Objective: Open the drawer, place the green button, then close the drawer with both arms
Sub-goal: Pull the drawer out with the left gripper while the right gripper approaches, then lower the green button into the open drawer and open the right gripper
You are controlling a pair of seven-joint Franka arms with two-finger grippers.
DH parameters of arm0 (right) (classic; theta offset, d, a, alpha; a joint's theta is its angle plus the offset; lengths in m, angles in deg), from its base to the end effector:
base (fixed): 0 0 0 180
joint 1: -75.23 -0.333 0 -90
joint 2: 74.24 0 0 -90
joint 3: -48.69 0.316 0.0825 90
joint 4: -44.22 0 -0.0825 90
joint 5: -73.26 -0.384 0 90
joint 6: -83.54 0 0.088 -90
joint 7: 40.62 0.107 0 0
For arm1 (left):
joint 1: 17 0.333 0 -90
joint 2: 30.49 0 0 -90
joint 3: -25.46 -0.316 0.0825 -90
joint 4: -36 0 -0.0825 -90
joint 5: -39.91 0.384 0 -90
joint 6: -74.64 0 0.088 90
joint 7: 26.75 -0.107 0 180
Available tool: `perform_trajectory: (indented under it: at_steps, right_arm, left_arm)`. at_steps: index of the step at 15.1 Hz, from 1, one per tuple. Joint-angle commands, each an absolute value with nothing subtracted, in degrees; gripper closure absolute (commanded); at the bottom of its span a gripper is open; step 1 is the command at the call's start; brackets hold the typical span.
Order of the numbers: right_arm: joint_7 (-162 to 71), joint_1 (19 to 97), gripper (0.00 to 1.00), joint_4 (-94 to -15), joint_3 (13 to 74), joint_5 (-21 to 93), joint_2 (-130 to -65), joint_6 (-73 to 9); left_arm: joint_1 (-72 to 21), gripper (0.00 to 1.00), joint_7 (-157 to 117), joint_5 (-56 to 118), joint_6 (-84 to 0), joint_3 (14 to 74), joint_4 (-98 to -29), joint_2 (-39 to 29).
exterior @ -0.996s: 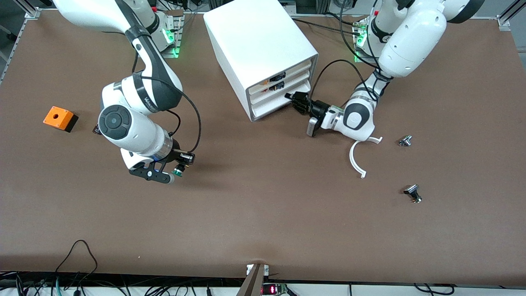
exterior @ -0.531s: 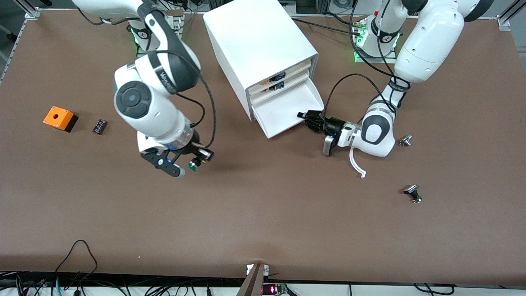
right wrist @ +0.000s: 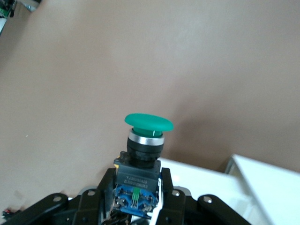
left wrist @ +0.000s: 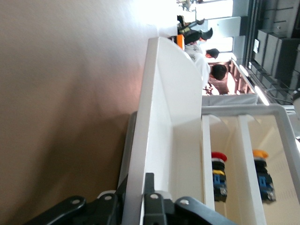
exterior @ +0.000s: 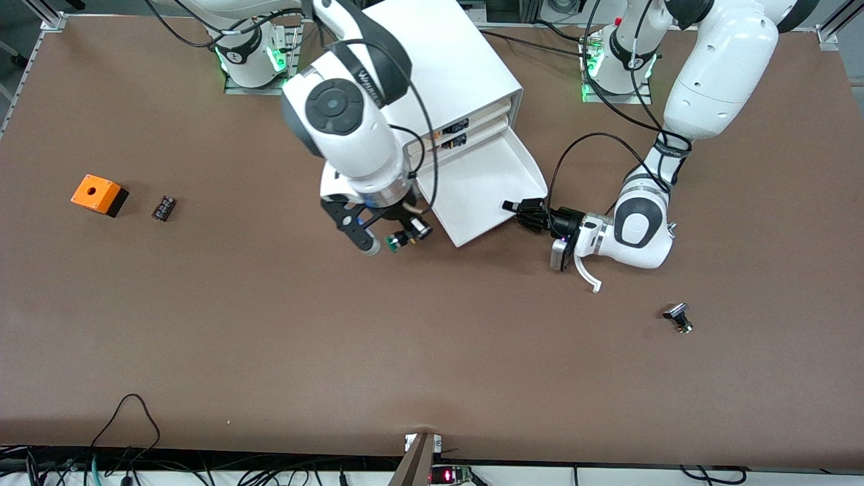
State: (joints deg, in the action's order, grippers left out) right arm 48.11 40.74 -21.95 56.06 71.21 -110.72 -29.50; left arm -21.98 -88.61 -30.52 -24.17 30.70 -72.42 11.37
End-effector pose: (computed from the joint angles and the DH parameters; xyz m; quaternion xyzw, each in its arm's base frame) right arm 0.5769 0.4830 0.4479 -0.9035 0.4150 0.0101 0.1069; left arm 0.5370 -0.1851 0.1225 0.7710 -0.1604 -0.1037 0.6076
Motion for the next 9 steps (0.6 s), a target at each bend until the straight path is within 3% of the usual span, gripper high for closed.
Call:
perform_trajectory:
  at_steps: [1,9]
  right_arm:
    - [55.1,36.2,1.0,-19.2,55.2,72.9,-114.2,-32.0]
    - [71.9,28.1,1.0,-19.3,55.1,78.3,-120.6,-38.7]
  left_arm:
    - [-21.4,0.0,-86.4,-30.5,-24.3,30.1,-70.7,11.0]
    - [-21.5,0.0,-65.8,-15.5,-24.2,27.0,-67.4,2.7]
